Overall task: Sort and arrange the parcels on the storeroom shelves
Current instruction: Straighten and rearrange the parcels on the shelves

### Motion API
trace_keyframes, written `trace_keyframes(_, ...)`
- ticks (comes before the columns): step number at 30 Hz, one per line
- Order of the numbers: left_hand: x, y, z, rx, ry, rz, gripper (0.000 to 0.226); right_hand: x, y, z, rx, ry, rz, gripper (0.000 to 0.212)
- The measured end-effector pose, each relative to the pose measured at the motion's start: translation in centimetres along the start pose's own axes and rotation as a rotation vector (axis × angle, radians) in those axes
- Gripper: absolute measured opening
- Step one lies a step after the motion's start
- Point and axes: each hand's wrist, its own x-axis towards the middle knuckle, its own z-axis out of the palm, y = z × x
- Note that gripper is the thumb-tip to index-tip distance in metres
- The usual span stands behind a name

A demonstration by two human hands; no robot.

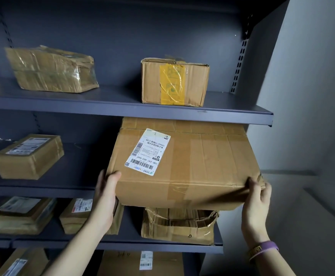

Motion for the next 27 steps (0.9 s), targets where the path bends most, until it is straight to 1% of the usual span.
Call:
trace_keyframes(2, 0.1, 0.1, 0.2, -0.007, 0.024, 0.005, 0.056, 0.3, 0.4, 0.1, 0.010, 0.006, -0.003, 0.034)
trace_keyframes(5, 0.8, 1.2, 0.8, 0.005, 0.056, 0.004, 0.031, 1.4, -0.1, 1.1, 0.032, 0.004, 0.014, 0.034)
trace_keyframes(6, 1.4, 1.7, 1.1, 0.009, 0.067, -0.012, 0.026, 1.9, -0.4, 1.6, 0.033, 0.003, 0.020, 0.034)
trace_keyframes(7, 2.0, 2.2, 1.3, 0.022, 0.075, -0.030, 0.028, 2.5, -0.9, 2.2, 0.030, 0.004, 0.021, 0.034)
trace_keyframes(10, 4.1, 3.4, 2.2, 0.088, 0.079, -0.066, 0.049, 4.5, -1.9, 4.1, 0.026, -0.001, -0.007, 0.031)
trace_keyframes(12, 5.4, 4.0, 2.8, 0.109, 0.067, -0.079, 0.055, 5.9, -2.1, 5.2, 0.011, -0.012, -0.011, 0.032)
trace_keyframes(17, 8.1, 4.7, 4.0, 0.111, 0.067, -0.115, 0.058, 8.3, -1.5, 7.0, -0.028, -0.053, 0.014, 0.037)
trace_keyframes(22, 9.2, 4.4, 4.7, 0.104, 0.096, -0.086, 0.058, 9.6, -0.8, 7.7, -0.023, -0.065, 0.013, 0.036)
trace_keyframes(25, 9.1, 4.3, 4.6, 0.099, 0.078, -0.086, 0.056, 9.5, -0.3, 7.6, -0.020, -0.067, 0.010, 0.035)
trace_keyframes(27, 9.0, 4.3, 4.6, 0.099, 0.065, -0.094, 0.059, 9.3, -0.4, 7.3, -0.023, -0.084, 0.016, 0.032)
